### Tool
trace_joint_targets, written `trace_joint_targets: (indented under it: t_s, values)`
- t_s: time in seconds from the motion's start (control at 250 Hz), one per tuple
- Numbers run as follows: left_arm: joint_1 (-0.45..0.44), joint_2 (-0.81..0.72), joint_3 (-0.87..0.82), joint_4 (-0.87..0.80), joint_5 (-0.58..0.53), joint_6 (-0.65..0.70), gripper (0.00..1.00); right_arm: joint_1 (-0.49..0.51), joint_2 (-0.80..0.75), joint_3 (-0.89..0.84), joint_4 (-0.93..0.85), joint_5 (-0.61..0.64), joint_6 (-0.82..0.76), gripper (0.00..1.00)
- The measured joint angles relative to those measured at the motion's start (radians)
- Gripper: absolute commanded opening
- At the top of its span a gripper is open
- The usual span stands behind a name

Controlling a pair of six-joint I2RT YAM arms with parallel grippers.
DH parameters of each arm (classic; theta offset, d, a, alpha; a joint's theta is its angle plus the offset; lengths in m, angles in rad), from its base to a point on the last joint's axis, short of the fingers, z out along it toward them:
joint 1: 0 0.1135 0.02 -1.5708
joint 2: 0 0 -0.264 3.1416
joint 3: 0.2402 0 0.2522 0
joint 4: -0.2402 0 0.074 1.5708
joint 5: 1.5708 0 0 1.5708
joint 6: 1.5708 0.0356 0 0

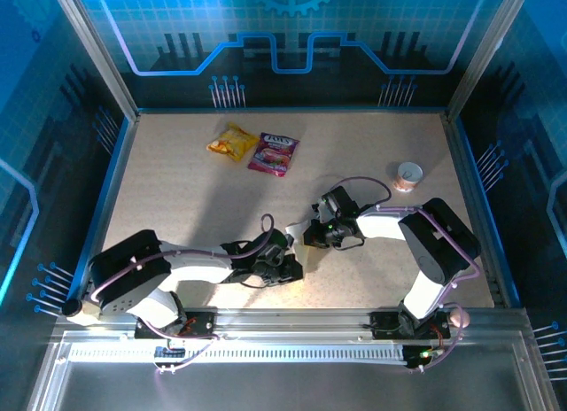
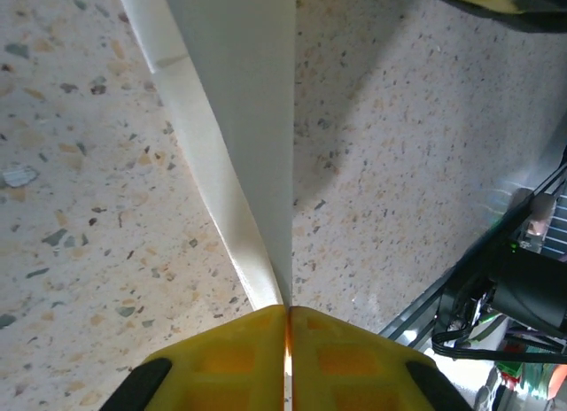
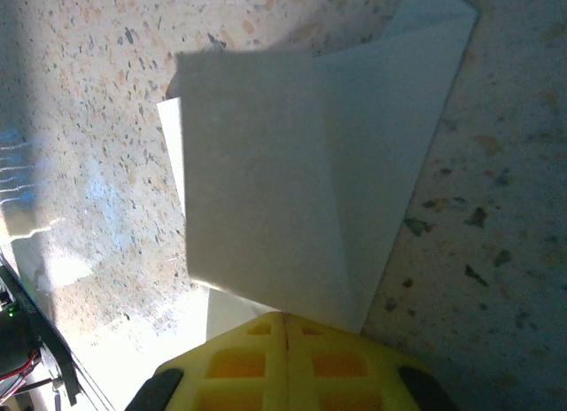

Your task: Fold a paper plane with a square sheet of paper (fold left side to right side)

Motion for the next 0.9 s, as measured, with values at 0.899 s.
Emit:
trace_joint_targets:
  t_s: [0.899]
  values:
    - [-0.017, 0.127, 0.026, 0.12, 0.015, -0.003, 0.08, 0.01, 0.013, 0.013, 0.0, 0.0, -0.001, 0.01]
